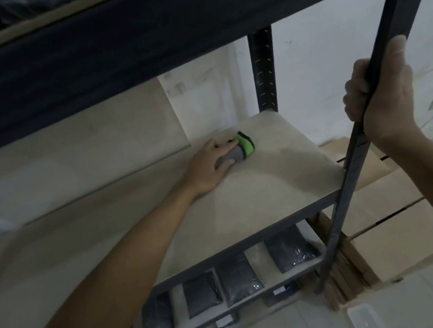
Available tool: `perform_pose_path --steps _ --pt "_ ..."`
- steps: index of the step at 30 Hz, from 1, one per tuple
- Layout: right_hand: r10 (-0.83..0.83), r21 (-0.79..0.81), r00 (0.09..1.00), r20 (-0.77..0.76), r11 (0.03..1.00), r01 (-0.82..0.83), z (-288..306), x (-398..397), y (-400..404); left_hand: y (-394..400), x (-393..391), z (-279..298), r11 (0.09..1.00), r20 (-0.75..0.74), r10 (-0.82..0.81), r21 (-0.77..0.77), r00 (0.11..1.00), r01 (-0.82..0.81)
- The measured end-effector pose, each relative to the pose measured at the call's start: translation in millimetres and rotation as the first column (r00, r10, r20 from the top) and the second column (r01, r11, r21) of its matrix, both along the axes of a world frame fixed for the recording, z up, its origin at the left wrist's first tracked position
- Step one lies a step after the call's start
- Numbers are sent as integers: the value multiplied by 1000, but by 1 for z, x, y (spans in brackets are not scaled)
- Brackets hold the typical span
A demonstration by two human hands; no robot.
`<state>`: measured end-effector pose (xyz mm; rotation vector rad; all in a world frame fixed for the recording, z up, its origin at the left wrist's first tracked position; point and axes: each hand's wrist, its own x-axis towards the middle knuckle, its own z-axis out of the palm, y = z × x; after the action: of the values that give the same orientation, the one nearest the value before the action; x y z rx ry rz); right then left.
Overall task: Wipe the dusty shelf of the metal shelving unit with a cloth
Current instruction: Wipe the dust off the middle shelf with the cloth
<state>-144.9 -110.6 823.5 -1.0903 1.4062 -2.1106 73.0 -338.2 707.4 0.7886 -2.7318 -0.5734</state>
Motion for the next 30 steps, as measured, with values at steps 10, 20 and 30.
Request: perform_pose_path --steps 10,20,30 --pt "-4 -1 1000 -6 1000 4 3 3 2 52 21 22 996 -106 -81 27 991 84" --pt "1 13 1000 22 1000 -1 0 -1 -2 -12 39 -6 953 21 289 -101 957 -285" --pt "-7 24 1000 2 1000 6 3 4 2 125 56 3 998 41 -37 -56 998 40"
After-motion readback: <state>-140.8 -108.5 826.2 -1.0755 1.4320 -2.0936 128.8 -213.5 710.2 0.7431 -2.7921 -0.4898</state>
